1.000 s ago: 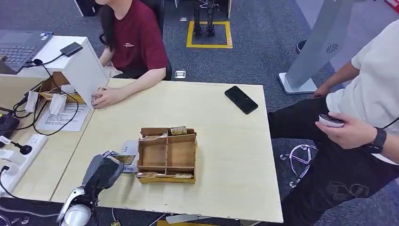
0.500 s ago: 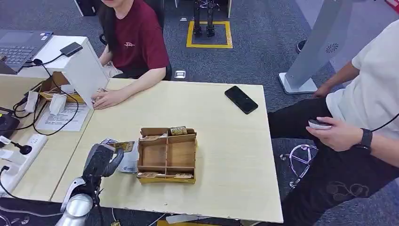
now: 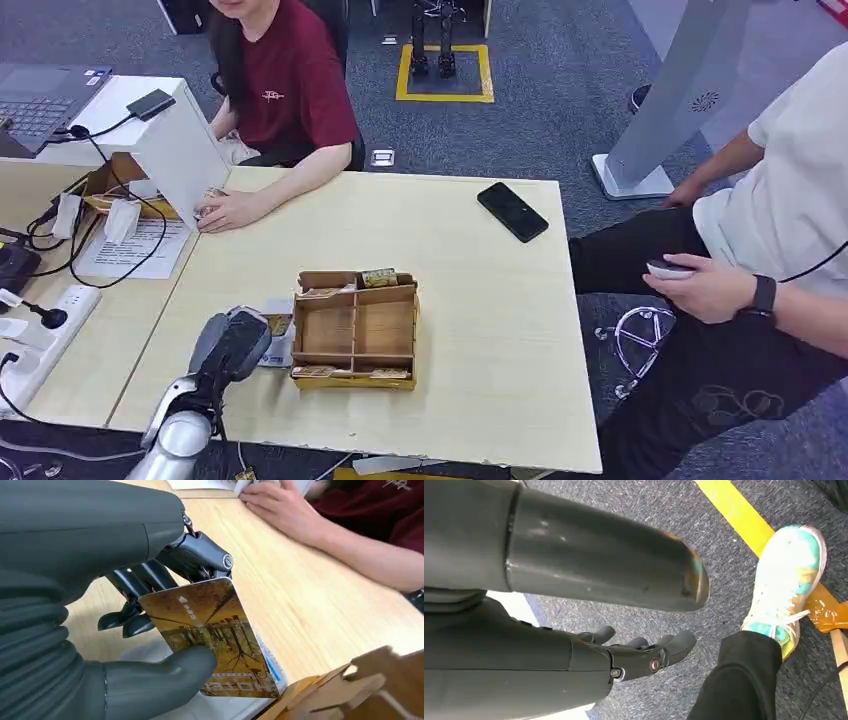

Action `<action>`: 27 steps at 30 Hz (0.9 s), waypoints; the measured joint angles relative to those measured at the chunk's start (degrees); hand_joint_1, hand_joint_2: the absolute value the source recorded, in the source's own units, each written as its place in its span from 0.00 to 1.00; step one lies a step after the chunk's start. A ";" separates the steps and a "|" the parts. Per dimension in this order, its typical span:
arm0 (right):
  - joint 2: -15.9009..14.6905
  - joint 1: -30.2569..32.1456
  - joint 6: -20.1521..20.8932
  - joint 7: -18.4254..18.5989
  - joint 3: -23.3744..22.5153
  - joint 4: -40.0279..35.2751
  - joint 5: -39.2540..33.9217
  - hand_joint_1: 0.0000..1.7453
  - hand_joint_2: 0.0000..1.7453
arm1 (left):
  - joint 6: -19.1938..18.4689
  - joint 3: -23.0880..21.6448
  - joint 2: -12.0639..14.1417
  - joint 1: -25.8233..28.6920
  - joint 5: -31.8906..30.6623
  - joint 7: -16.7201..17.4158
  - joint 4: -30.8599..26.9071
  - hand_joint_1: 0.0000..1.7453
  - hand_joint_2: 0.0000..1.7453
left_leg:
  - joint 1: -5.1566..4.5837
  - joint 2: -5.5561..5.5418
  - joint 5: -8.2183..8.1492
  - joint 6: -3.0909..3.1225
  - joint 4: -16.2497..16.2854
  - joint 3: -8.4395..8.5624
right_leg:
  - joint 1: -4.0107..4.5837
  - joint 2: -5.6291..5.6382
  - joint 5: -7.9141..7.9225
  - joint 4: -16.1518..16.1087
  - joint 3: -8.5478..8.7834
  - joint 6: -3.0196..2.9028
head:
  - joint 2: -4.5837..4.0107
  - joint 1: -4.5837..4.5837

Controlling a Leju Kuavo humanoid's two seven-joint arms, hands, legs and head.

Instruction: Pass the card to the sensor for recognition and then transmit it.

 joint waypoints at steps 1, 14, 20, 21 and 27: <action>0.02 0.00 -0.02 -0.07 0.02 0.00 0.00 0.00 0.00 | 0.00 -0.04 -0.11 -0.03 -0.31 0.00 0.26 1.00 1.00 | 0.00 0.00 0.00 0.00 0.00 0.00 | 0.00 -0.01 0.00 0.00 0.00 0.00 | 0.00 0.00; 0.07 -0.11 -0.02 -0.37 0.13 0.00 0.00 0.00 0.00 | 0.98 -0.50 -1.01 -0.65 -3.85 1.01 3.32 1.00 1.00 | 0.00 -0.01 0.03 0.01 0.00 0.03 | 0.00 -0.03 0.01 0.00 0.06 0.00 | 0.00 0.00; 0.07 -0.14 -0.02 -0.46 0.57 0.00 0.00 0.00 0.00 | 1.62 -0.50 -1.25 -1.33 -5.20 1.11 4.37 1.00 1.00 | 0.00 -0.01 0.04 0.01 0.00 0.06 | 0.00 -0.03 0.01 0.00 0.10 0.00 | -0.02 0.00; 0.07 -0.14 -0.02 -0.46 0.70 0.00 0.00 0.00 0.00 | 1.66 -0.50 -1.27 -1.39 -5.27 1.14 4.48 1.00 1.00 | 0.00 -0.01 0.04 0.01 0.00 0.07 | 0.00 -0.03 0.01 0.00 0.11 0.00 | -0.02 0.00; 0.07 -0.15 -0.02 -0.48 1.03 0.00 0.00 0.00 0.00 | 1.73 -0.50 -1.55 -1.57 -5.33 1.18 4.85 1.00 1.00 | 0.00 -0.02 0.06 0.03 0.00 0.08 | 0.00 -0.07 0.01 0.00 0.14 0.01 | -0.02 0.00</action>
